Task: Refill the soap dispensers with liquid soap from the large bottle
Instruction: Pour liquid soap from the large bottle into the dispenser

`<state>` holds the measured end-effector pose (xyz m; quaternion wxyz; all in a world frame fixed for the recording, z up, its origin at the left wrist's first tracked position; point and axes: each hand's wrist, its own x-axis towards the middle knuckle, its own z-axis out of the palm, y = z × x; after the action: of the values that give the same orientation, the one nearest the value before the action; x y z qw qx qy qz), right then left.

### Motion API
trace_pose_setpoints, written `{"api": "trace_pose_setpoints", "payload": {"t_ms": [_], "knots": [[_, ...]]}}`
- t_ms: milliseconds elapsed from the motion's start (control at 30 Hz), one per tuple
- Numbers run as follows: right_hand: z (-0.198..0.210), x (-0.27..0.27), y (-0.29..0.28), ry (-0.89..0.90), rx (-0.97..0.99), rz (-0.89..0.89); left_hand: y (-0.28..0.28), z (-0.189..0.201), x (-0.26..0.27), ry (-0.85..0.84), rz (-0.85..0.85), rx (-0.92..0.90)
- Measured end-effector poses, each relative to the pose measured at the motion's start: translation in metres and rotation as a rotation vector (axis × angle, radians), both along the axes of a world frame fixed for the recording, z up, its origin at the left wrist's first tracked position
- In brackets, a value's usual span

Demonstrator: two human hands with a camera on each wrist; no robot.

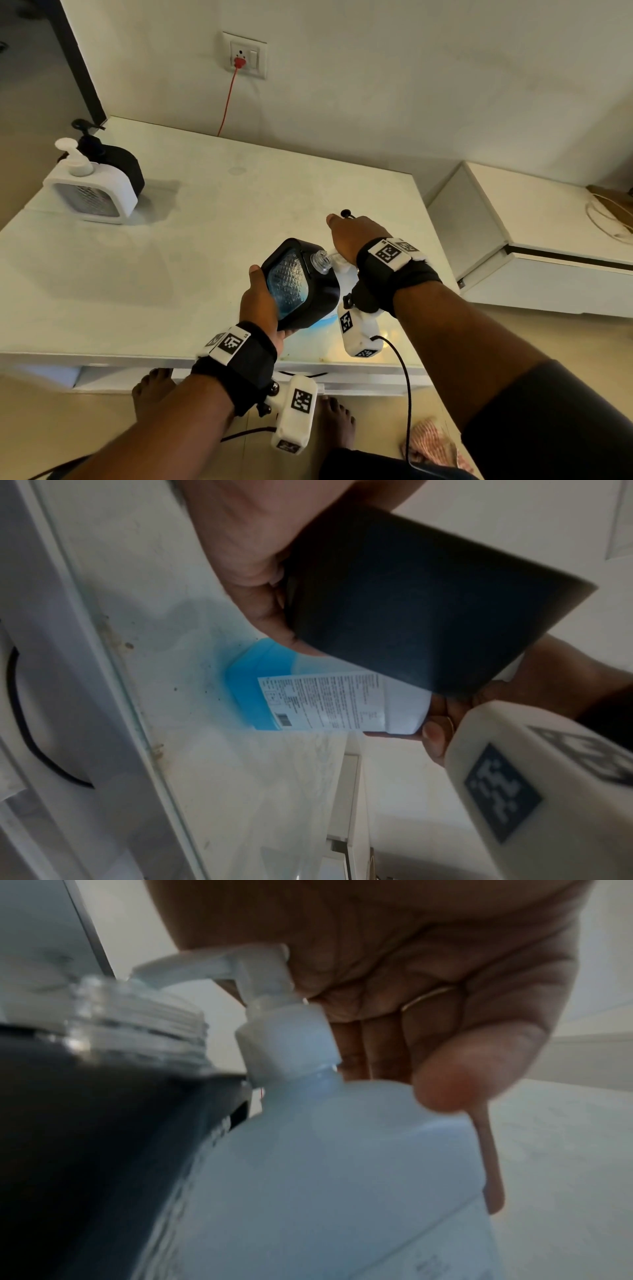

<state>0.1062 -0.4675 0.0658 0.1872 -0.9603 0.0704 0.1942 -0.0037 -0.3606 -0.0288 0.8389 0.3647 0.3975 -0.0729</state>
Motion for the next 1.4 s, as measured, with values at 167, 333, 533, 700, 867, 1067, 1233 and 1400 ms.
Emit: {"api": "trace_pose_setpoints", "payload": {"t_ms": [167,333,533,700,867,1067,1233,1400], "knots": [[0.001,-0.003,-0.005,-0.042,0.01,-0.045,0.0,0.0,0.001,-0.007,-0.011,-0.003],[0.025,-0.015,-0.001,0.039,0.057,0.012,0.001,0.003,0.0,-0.009,-0.01,-0.01],[0.034,-0.019,0.002,0.096,0.135,0.028,0.001,0.004,0.0,0.004,0.006,-0.015],[0.023,-0.014,0.002,0.071,0.129,-0.034,-0.001,0.004,0.0,-0.007,0.004,-0.018],[0.017,-0.015,0.003,0.046,0.054,-0.003,-0.002,0.005,-0.001,0.0,-0.005,-0.009],[0.01,-0.013,0.001,-0.001,0.087,-0.051,-0.002,0.004,-0.001,0.006,-0.018,0.002],[0.024,-0.014,0.0,0.068,0.143,-0.056,-0.002,0.009,-0.002,-0.004,0.002,-0.006],[0.041,-0.017,-0.002,0.174,0.211,-0.001,-0.003,0.01,-0.002,-0.015,0.007,-0.004]]}}
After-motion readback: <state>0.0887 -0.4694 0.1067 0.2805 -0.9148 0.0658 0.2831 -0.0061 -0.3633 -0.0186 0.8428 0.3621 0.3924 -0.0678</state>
